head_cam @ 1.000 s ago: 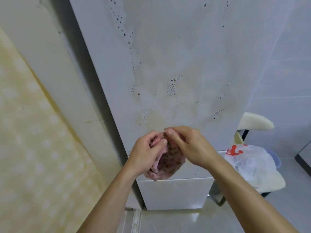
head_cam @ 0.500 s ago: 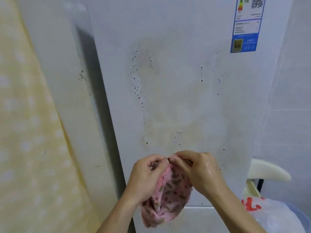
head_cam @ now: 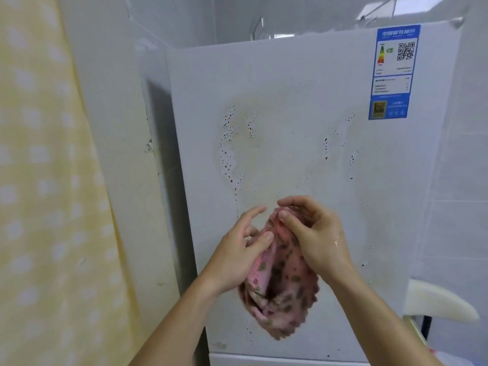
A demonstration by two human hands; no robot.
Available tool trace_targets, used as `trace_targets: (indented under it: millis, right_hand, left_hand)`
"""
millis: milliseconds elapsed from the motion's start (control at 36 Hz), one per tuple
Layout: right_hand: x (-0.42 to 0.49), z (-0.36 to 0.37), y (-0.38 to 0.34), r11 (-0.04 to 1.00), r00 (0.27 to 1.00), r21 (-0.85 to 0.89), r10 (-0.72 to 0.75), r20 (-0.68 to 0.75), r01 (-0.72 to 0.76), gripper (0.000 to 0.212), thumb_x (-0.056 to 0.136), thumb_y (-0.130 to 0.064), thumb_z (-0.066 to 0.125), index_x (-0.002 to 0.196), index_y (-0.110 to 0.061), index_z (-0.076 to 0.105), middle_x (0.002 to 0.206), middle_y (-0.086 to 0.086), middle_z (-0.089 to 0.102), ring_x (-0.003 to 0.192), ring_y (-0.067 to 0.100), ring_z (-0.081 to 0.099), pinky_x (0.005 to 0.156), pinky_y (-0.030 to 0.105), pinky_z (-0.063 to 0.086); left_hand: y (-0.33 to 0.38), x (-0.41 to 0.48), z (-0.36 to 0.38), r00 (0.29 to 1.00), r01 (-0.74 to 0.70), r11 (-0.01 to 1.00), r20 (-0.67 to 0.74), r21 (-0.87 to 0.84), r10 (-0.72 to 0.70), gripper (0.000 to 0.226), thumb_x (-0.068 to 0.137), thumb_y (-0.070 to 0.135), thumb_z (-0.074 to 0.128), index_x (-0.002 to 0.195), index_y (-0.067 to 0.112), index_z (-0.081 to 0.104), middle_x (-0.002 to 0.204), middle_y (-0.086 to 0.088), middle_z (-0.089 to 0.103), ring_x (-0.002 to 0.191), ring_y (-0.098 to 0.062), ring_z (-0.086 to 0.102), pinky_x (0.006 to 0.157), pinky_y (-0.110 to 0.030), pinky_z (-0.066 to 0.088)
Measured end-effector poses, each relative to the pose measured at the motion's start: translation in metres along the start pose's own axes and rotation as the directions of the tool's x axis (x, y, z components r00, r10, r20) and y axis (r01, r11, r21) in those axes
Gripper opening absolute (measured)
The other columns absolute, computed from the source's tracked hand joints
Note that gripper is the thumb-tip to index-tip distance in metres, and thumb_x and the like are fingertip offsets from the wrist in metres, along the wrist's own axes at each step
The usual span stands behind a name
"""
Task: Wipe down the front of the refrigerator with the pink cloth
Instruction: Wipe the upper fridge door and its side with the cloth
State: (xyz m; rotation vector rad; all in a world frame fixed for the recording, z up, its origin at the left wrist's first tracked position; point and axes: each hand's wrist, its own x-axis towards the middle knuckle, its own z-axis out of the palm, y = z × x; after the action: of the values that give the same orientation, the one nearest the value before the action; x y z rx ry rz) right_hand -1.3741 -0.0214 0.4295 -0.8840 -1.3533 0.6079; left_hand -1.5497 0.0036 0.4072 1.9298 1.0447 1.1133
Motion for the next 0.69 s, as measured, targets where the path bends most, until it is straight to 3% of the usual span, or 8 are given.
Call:
trace_targets:
  millis: [28, 111, 222, 333, 444, 500, 611, 694]
  right_hand:
    - [0.002, 0.001, -0.003, 0.999, 0.999, 0.000, -0.037, -0.016, 0.037, 0.019, 0.095, -0.003, 0.074, 0.100, -0.021, 0.077, 0.092, -0.009, 0.079, 0.091, 0.006, 0.076, 0.081, 0.016, 0.056]
    - [0.005, 0.001, -0.009, 0.991, 0.989, -0.024, -0.135, -0.065, 0.134, 0.021, 0.094, 0.000, 0.074, 0.097, -0.021, 0.077, 0.092, -0.012, 0.078, 0.089, 0.006, 0.075, 0.081, 0.015, 0.055]
    - [0.005, -0.001, -0.016, 0.977, 0.979, -0.096, -0.196, -0.045, 0.191, 0.022, 0.092, -0.003, 0.077, 0.095, -0.025, 0.077, 0.091, -0.015, 0.078, 0.088, 0.005, 0.074, 0.080, 0.014, 0.054]
    - [0.004, -0.007, -0.027, 0.989, 0.993, -0.088, -0.119, -0.018, 0.117, 0.014, 0.091, -0.021, 0.081, 0.100, -0.030, 0.077, 0.086, -0.010, 0.077, 0.085, 0.002, 0.074, 0.076, 0.012, 0.053]
    - [0.001, -0.020, -0.022, 0.981, 0.984, -0.177, 0.102, 0.146, -0.075, 0.045, 0.073, -0.065, 0.080, 0.108, -0.038, 0.075, 0.091, -0.002, 0.077, 0.086, 0.011, 0.074, 0.086, 0.027, 0.060]
    - [0.000, -0.026, -0.017, 0.961, 0.917, -0.233, 0.221, 0.332, -0.147, 0.050, 0.069, -0.064, 0.087, 0.107, -0.033, 0.076, 0.098, -0.002, 0.079, 0.094, 0.020, 0.076, 0.093, 0.042, 0.061]
    - [-0.009, -0.031, -0.004, 0.873, 0.705, -0.467, 0.419, 0.573, -0.140, 0.020, 0.077, -0.035, 0.092, 0.085, -0.021, 0.080, 0.086, 0.001, 0.080, 0.083, 0.017, 0.076, 0.083, 0.033, 0.060]
    - [-0.019, -0.031, 0.006, 0.919, 0.661, -0.359, 0.371, 0.652, -0.162, 0.017, 0.087, -0.028, 0.085, 0.089, -0.012, 0.081, 0.091, 0.013, 0.079, 0.084, 0.026, 0.074, 0.086, 0.042, 0.058]
  left_hand:
    - [0.000, 0.000, -0.001, 1.000, 0.002, 1.000, 0.010, 0.026, -0.003, 0.023, 0.104, 0.040, 0.062, 0.122, 0.026, 0.069, 0.090, 0.015, 0.067, 0.092, -0.002, 0.067, 0.092, -0.024, 0.051]
    - [0.000, -0.002, -0.003, 0.999, -0.038, 0.990, -0.023, 0.136, 0.042, 0.051, 0.096, 0.057, 0.057, 0.078, 0.009, 0.060, 0.093, 0.000, 0.056, 0.082, -0.008, 0.056, 0.082, -0.026, 0.043]
    - [0.002, -0.010, -0.003, 0.989, -0.106, 0.980, -0.084, 0.169, 0.121, 0.041, 0.097, 0.055, 0.055, 0.073, 0.023, 0.064, 0.116, 0.021, 0.054, 0.113, 0.000, 0.056, 0.095, -0.011, 0.040]
    - [0.004, -0.011, -0.005, 0.984, -0.149, 0.989, -0.093, 0.012, 0.149, 0.044, 0.106, 0.050, 0.054, 0.087, 0.011, 0.063, 0.086, -0.012, 0.064, 0.081, -0.026, 0.065, 0.082, -0.049, 0.057]
    - [0.018, -0.010, -0.004, 0.965, -0.202, 0.979, -0.163, 0.030, 0.204, 0.030, 0.103, 0.042, 0.053, 0.079, 0.028, 0.063, 0.068, 0.014, 0.057, 0.067, -0.003, 0.053, 0.066, -0.020, 0.042]
    - [0.023, -0.008, -0.005, 0.954, -0.233, 0.969, -0.173, 0.082, 0.244, 0.027, 0.102, 0.040, 0.054, 0.081, 0.028, 0.065, 0.068, 0.015, 0.058, 0.066, -0.006, 0.053, 0.067, -0.018, 0.041]
    - [0.030, -0.004, -0.013, 0.956, -0.208, 0.975, -0.193, 0.073, 0.219, 0.030, 0.104, 0.034, 0.059, 0.076, 0.025, 0.066, 0.068, 0.017, 0.056, 0.068, -0.004, 0.052, 0.069, -0.021, 0.041]
    - [0.036, -0.002, -0.022, 0.988, -0.094, 0.975, -0.137, -0.201, 0.067, 0.035, 0.096, 0.046, 0.068, 0.087, 0.014, 0.076, 0.083, -0.005, 0.068, 0.083, -0.018, 0.064, 0.085, -0.034, 0.053]
